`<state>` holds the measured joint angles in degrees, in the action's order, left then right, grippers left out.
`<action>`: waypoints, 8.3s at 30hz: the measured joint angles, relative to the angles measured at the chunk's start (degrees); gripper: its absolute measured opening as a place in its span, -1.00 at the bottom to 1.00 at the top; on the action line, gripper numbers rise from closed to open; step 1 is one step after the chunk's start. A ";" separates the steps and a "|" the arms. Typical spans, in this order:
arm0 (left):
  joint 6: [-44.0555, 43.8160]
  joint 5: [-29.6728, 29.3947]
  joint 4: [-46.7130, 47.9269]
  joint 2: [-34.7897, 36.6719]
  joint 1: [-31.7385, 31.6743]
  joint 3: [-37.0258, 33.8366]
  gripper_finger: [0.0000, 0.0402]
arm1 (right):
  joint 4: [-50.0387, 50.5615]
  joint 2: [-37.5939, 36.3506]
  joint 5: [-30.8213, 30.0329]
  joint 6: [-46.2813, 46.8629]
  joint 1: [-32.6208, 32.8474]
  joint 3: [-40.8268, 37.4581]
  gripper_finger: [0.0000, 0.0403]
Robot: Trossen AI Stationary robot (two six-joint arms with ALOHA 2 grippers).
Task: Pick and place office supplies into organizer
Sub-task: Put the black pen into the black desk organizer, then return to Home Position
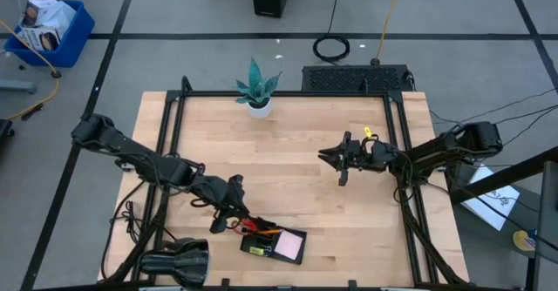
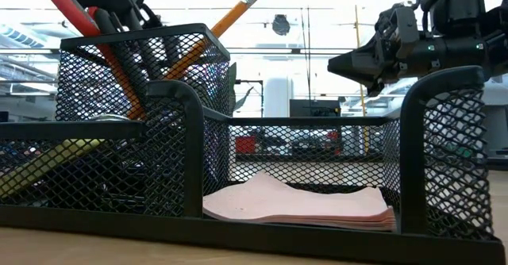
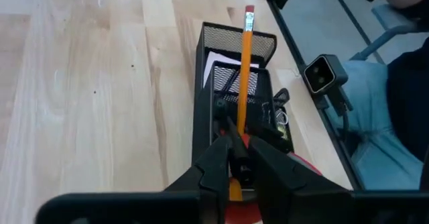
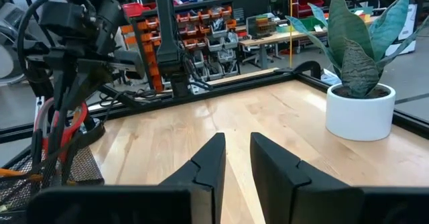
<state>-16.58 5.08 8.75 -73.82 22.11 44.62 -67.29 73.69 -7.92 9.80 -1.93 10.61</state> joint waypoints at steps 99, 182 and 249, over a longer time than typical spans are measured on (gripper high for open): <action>16.42 -23.19 9.42 73.70 -7.48 -35.08 0.50 | 52.06 -54.34 3.72 -10.52 4.68 -0.02 -0.71; 8.84 -32.04 10.72 73.37 -7.48 -38.01 0.48 | 55.15 -70.07 -2.54 -8.94 4.66 -7.50 -0.71; 8.84 -32.00 10.72 73.36 -7.47 -38.03 0.48 | 55.10 -70.09 -2.51 -8.94 4.68 -7.50 -0.71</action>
<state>-7.75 -26.92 19.48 -0.46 14.64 6.59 -12.19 3.60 -10.44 0.86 2.74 3.11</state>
